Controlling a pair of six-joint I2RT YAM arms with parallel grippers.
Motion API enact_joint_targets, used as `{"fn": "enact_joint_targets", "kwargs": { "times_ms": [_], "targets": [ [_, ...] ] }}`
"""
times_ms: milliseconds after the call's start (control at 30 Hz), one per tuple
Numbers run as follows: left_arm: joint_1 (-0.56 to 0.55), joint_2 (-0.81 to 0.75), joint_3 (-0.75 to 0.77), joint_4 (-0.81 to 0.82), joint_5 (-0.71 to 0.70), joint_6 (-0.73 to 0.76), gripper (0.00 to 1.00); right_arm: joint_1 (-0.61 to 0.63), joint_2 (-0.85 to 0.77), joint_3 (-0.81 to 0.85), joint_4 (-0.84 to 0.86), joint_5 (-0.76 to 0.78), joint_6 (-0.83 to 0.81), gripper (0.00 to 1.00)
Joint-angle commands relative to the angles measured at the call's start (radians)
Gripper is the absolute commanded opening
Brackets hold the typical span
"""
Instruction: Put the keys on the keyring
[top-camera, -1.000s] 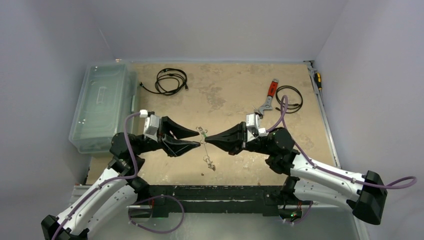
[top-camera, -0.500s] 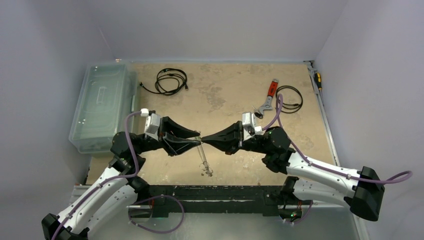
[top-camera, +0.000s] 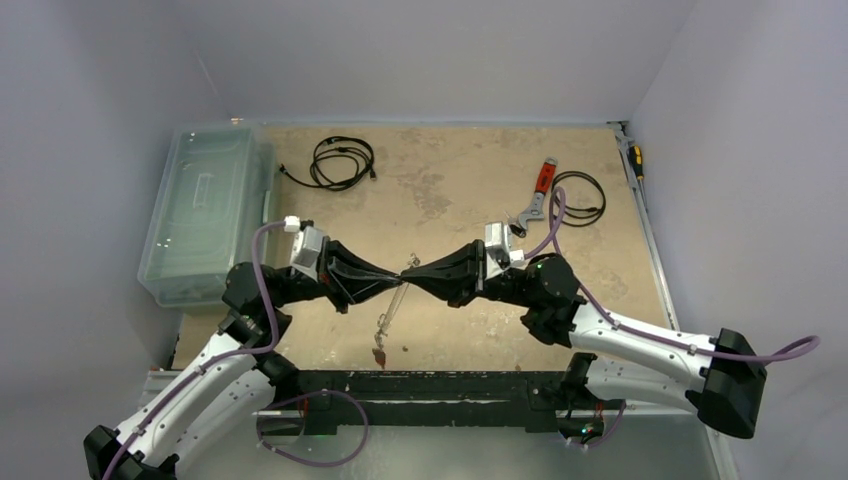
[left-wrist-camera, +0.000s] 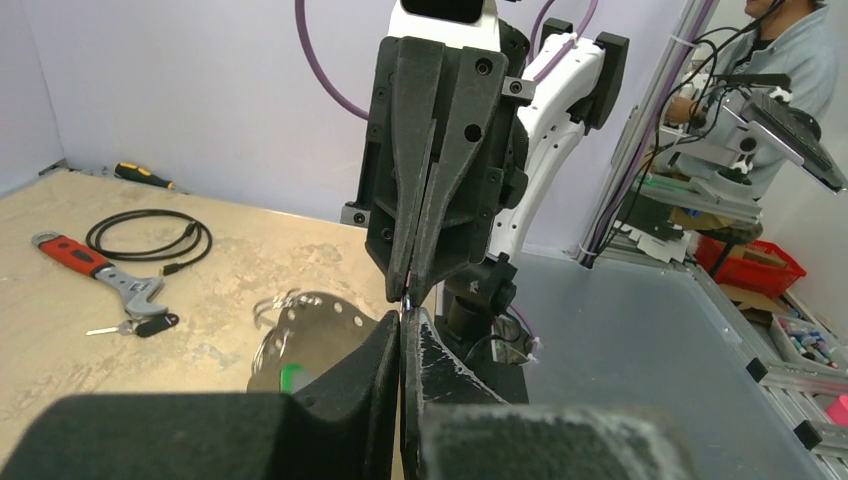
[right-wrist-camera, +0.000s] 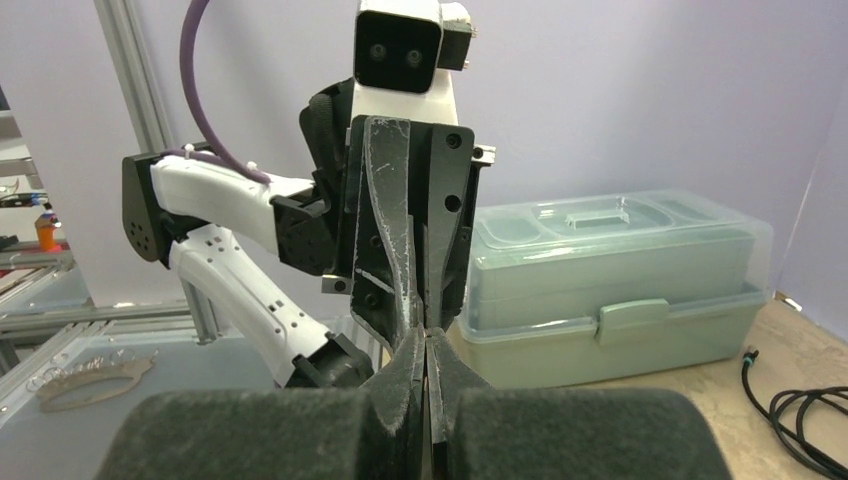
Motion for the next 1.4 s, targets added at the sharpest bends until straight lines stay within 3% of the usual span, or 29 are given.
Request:
{"fn": "enact_joint_targets", "kwargs": {
  "times_ms": [0,133,267,333,500,633,1000,1200,1367],
  "targets": [
    [-0.005,-0.013,0.036,0.007,0.004,-0.002,0.0,0.014,0.009,0.049,0.091,0.016,0.013,0.0],
    [-0.003,-0.051,0.065,-0.084,-0.045,0.056,0.0,0.016,0.011,0.056,0.058,0.042,0.014,0.0],
    [-0.004,-0.045,0.097,-0.178,-0.067,0.111,0.0,0.016,-0.05,0.061,-0.082,0.125,-0.047,0.34],
    [-0.004,-0.042,0.102,-0.192,-0.069,0.124,0.0,0.016,-0.105,0.059,-0.166,0.162,-0.083,0.46],
    [-0.007,-0.034,0.105,-0.203,-0.055,0.136,0.0,0.014,-0.207,0.116,-0.457,0.222,-0.224,0.56],
    [-0.007,-0.02,0.113,-0.219,-0.034,0.146,0.0,0.015,-0.231,0.16,-0.603,0.151,-0.351,0.64],
    [-0.023,-0.021,0.115,-0.282,0.002,0.207,0.0,0.013,-0.036,0.427,-1.013,0.0,-0.52,0.5],
    [-0.028,-0.03,0.112,-0.304,-0.001,0.236,0.0,0.007,0.043,0.512,-1.125,-0.022,-0.543,0.4],
    [-0.028,-0.067,0.093,-0.293,-0.017,0.239,0.0,0.004,0.048,0.513,-1.138,-0.038,-0.537,0.39]
  ]
}}
